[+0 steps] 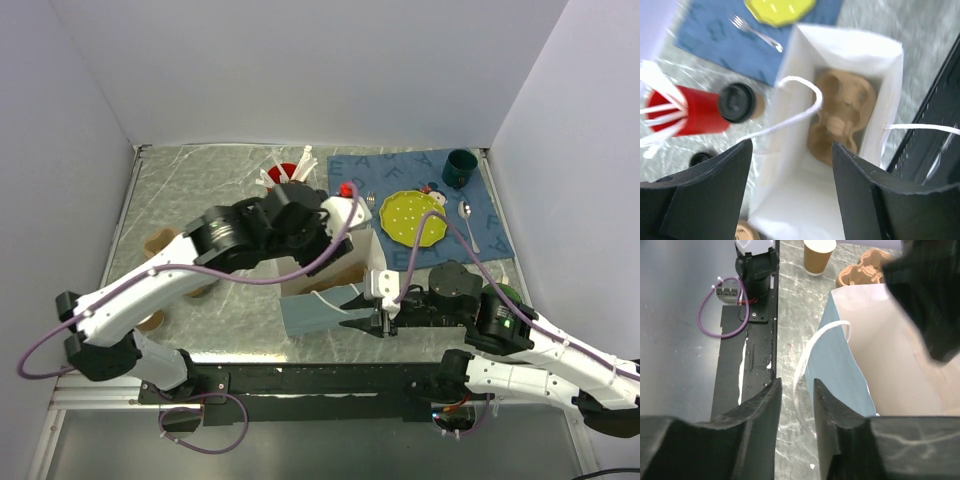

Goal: Pack the takeout coffee

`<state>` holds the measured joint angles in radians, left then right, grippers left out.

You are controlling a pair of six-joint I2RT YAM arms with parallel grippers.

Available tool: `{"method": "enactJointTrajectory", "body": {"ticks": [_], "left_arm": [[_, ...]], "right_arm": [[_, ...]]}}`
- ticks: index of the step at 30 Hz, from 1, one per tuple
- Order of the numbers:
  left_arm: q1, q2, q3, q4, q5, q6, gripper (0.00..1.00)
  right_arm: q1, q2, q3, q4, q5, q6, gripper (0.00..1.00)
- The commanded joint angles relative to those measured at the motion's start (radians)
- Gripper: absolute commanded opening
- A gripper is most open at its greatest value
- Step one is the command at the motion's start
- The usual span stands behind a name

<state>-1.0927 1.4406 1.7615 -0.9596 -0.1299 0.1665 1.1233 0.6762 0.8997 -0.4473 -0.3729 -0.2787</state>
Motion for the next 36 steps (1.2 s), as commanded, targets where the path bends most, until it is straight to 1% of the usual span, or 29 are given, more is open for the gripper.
{"method": "enactJointTrajectory", "body": {"ticks": [1, 3, 4, 6, 8, 10, 11, 14, 15, 17, 18, 20, 21, 22, 23, 24, 25, 26, 27, 28, 29, 30, 31, 32, 33, 34, 35, 36], "left_arm": [[-0.006, -0.097, -0.008, 0.122, -0.091, -0.022, 0.7], [-0.004, -0.118, -0.016, 0.134, -0.129, -0.022, 0.71], [-0.004, -0.123, -0.029, 0.153, -0.172, -0.024, 0.71], [-0.006, -0.143, -0.048, 0.179, -0.212, -0.05, 0.7], [-0.003, -0.16, -0.069, 0.211, -0.259, -0.08, 0.7], [0.004, -0.166, -0.066, 0.214, -0.264, -0.105, 0.71], [0.013, -0.163, -0.059, 0.193, -0.245, -0.117, 0.72], [0.04, -0.154, -0.046, 0.151, -0.205, -0.119, 0.73], [0.048, -0.151, -0.045, 0.121, -0.16, -0.114, 0.73], [0.069, -0.151, -0.053, 0.108, -0.12, -0.107, 0.73], [0.076, -0.152, -0.057, 0.107, -0.05, -0.099, 0.73], [0.082, -0.161, -0.082, 0.117, -0.002, -0.065, 0.72], [0.083, -0.164, -0.098, 0.133, 0.004, -0.059, 0.72], [0.085, -0.164, -0.106, 0.139, -0.01, -0.061, 0.72], [0.086, -0.16, -0.108, 0.14, -0.028, -0.067, 0.72], [0.089, -0.16, -0.109, 0.14, -0.043, -0.076, 0.71], [0.105, -0.157, -0.109, 0.14, -0.071, -0.099, 0.7], [0.112, -0.155, -0.109, 0.14, -0.086, -0.117, 0.7], [0.119, -0.157, -0.108, 0.139, -0.105, -0.137, 0.7], [0.131, -0.16, -0.106, 0.127, -0.135, -0.189, 0.7], [0.135, -0.16, -0.102, 0.115, -0.148, -0.214, 0.7], [0.14, -0.158, -0.088, 0.098, -0.167, -0.235, 0.7], [0.143, -0.152, -0.076, 0.058, -0.218, -0.295, 0.7], [0.149, -0.145, -0.059, 0.023, -0.235, -0.327, 0.71], [0.155, -0.137, -0.016, -0.011, -0.24, -0.359, 0.71], [0.174, -0.115, 0.005, -0.089, -0.228, -0.434, 0.72], [0.178, -0.106, 0.039, -0.125, -0.221, -0.47, 0.72], [0.183, -0.098, 0.047, -0.155, -0.223, -0.505, 0.71]], "right_arm": [[-0.005, -0.001, 0.076, 0.042, 0.038, 0.079, 0.47], [-0.003, 0.005, 0.108, 0.036, 0.052, 0.101, 0.53], [-0.005, 0.008, 0.119, 0.038, 0.077, 0.128, 0.54], [-0.005, 0.023, 0.16, 0.035, 0.103, 0.159, 0.56], [-0.003, 0.045, 0.204, 0.029, 0.143, 0.196, 0.57], [-0.003, 0.063, 0.235, 0.009, 0.175, 0.235, 0.57], [-0.003, 0.084, 0.273, -0.005, 0.222, 0.251, 0.57], [-0.003, 0.121, 0.335, -0.06, 0.294, 0.308, 0.57], [-0.003, 0.126, 0.341, -0.067, 0.296, 0.311, 0.57], [-0.003, 0.132, 0.35, -0.083, 0.292, 0.315, 0.57], [-0.003, 0.131, 0.352, -0.087, 0.295, 0.32, 0.57], [-0.003, 0.137, 0.373, -0.119, 0.333, 0.367, 0.56], [-0.005, 0.143, 0.395, -0.145, 0.412, 0.393, 0.55], [-0.003, 0.161, 0.419, -0.216, 0.458, 0.461, 0.55], [-0.003, 0.172, 0.473, -0.258, 0.516, 0.499, 0.55], [-0.003, 0.184, 0.499, -0.302, 0.631, 0.539, 0.55], [-0.003, 0.207, 0.525, -0.364, 0.702, 0.631, 0.54], [-0.005, 0.218, 0.569, -0.475, 0.757, 0.68, 0.54], [-0.005, 0.229, 0.585, -0.529, 0.8, 0.723, 0.54], [-0.007, 0.244, 0.594, -0.565, 0.859, 0.771, 0.54], [-0.008, 0.253, 0.597, -0.629, 0.877, 0.786, 0.53], [-0.014, 0.261, 0.6, -0.657, 0.894, 0.821, 0.53], [-0.026, 0.285, 0.608, -0.678, 0.897, 0.829, 0.53], [-0.039, 0.299, 0.613, -0.714, 0.884, 0.834, 0.53], [-0.081, 0.313, 0.614, -0.717, 0.858, 0.822, 0.53], [-0.111, 0.339, 0.616, -0.717, 0.773, 0.811, 0.53], [-0.134, 0.353, 0.614, -0.72, 0.735, 0.806, 0.53], [-0.185, 0.379, 0.613, -0.722, 0.703, 0.797, 0.53]]}}
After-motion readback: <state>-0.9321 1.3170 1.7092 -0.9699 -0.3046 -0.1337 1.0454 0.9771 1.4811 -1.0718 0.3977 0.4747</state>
